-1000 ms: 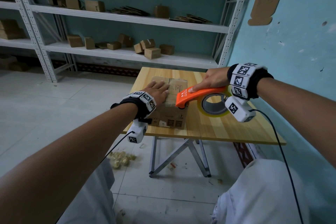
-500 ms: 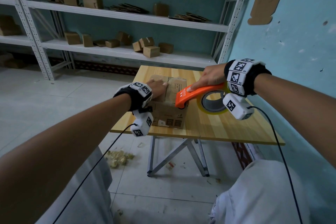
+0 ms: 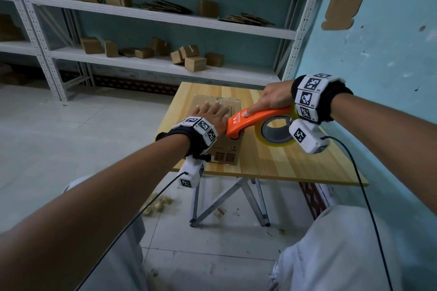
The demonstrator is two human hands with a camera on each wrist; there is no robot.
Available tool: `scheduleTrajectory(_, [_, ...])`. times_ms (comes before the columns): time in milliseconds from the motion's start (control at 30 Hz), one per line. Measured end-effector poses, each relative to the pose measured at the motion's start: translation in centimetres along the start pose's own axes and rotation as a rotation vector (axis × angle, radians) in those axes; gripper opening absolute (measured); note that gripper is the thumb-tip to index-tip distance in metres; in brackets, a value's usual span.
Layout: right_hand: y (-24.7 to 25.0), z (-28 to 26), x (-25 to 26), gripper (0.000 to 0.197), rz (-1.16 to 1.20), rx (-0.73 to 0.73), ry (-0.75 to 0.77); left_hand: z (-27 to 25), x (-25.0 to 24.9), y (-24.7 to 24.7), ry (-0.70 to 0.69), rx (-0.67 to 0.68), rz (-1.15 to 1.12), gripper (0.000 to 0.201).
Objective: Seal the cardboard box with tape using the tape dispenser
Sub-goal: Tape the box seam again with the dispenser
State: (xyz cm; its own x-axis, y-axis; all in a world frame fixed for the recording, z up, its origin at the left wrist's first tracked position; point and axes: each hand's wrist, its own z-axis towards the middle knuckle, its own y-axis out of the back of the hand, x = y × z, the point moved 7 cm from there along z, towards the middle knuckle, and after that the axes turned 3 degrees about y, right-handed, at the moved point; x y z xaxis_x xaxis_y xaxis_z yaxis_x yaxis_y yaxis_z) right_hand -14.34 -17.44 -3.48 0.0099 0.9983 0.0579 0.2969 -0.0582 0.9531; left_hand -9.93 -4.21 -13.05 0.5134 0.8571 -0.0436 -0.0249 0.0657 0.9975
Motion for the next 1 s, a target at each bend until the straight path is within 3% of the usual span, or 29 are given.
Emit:
scheduleTrajectory(267, [0.3,-0.2,0.2,0.054,-0.007,-0.002,-0.022,-0.2,-0.6,1.3,0.031,0.065,-0.044,0.049])
scheduleTrajectory(400, [0.3,-0.2,0.3,0.056,-0.011,0.02,-0.021,-0.1,-0.1,1.4,0.056,0.018,-0.161,0.047])
scheduleTrajectory(567, [0.3,0.0,0.3,0.058,-0.008,0.025,-0.016,-0.7,-0.1,0.9,-0.014,-0.017,-0.028,0.049])
scheduleTrajectory(867, [0.3,0.4,-0.1,0.063,0.002,0.014,0.009,-0.7,0.1,0.6,-0.022,-0.033,-0.012,0.051])
scheduleTrajectory(1000, [0.1,0.3,-0.3,0.08,0.031,0.03,0.032,-1.0,-0.1,0.7,-0.053,-0.043,0.036,0.05])
